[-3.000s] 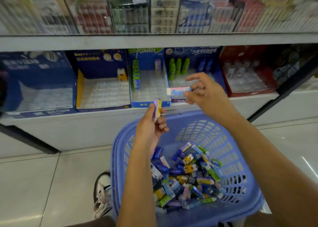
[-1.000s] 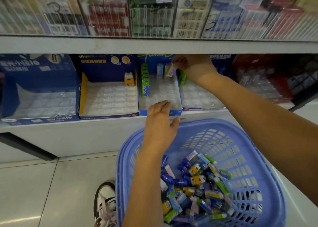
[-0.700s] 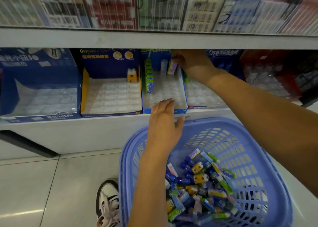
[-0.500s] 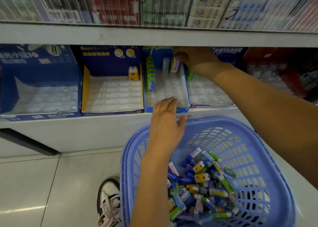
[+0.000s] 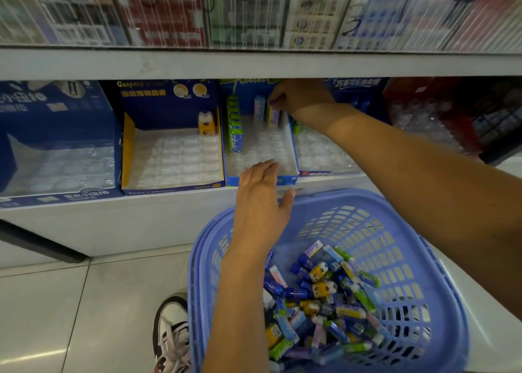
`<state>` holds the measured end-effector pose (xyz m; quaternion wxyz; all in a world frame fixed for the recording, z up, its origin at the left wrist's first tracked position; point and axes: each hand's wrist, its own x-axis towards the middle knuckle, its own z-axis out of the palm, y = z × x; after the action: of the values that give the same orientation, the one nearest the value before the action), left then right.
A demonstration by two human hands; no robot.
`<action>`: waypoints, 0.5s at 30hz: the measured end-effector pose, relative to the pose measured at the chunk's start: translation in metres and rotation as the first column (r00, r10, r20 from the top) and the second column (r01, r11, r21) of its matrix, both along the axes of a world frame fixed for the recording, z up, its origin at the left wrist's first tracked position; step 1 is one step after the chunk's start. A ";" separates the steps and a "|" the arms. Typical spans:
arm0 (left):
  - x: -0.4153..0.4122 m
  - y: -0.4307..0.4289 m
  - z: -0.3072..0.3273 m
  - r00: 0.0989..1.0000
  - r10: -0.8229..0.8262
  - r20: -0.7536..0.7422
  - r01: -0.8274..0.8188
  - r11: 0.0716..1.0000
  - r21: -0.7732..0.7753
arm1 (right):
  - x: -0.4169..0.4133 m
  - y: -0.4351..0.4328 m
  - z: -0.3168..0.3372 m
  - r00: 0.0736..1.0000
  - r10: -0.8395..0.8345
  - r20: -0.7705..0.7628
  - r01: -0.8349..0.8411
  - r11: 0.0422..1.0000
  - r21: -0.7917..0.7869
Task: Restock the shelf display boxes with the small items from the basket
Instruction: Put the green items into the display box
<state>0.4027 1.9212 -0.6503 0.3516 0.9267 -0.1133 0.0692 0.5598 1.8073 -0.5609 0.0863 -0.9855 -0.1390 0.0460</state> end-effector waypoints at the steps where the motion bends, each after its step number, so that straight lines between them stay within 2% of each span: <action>1: -0.002 0.000 0.003 1.000 0.009 -0.001 -0.009 0.999 -0.053 | -0.005 0.000 0.002 1.000 -0.004 0.015 0.004 1.000 0.010; 4: -0.019 -0.013 0.012 0.989 0.102 0.107 -0.057 0.932 -0.357 | -0.034 -0.010 0.010 0.990 -0.005 0.140 -0.001 0.999 0.042; 6: -0.030 -0.030 0.010 0.997 0.051 0.058 -0.025 0.926 -0.376 | -0.069 -0.030 0.013 0.981 0.024 0.191 -0.040 0.996 0.082; 7: -0.034 -0.039 0.003 0.999 -0.031 -0.040 0.016 0.949 -0.316 | -0.090 -0.043 0.012 0.989 0.018 0.150 -0.037 0.992 0.124; 9: -0.039 -0.052 -0.020 0.939 -0.154 -0.308 0.126 0.986 -0.107 | -0.130 -0.068 0.000 0.999 -0.008 -0.043 0.015 0.989 0.146; 11: -0.047 -0.061 -0.048 0.823 -0.197 -0.533 0.287 0.953 0.091 | -0.165 -0.088 -0.031 0.949 -0.048 -0.312 0.063 0.997 0.040; 13: -0.064 -0.070 -0.075 0.641 -0.261 -0.722 0.494 0.860 0.127 | -0.196 -0.101 -0.073 0.816 -0.087 -0.571 0.044 0.995 -0.090; 15: -0.084 -0.079 -0.099 0.447 -0.273 -0.852 0.674 0.728 0.120 | -0.218 -0.112 -0.115 0.687 -0.164 -0.708 -0.026 0.968 -0.249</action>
<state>0.3187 1.8421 -0.7489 0.1462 0.8371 -0.2221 -0.4780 0.3413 1.6952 -0.6760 0.0162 -0.8949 -0.0499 0.4432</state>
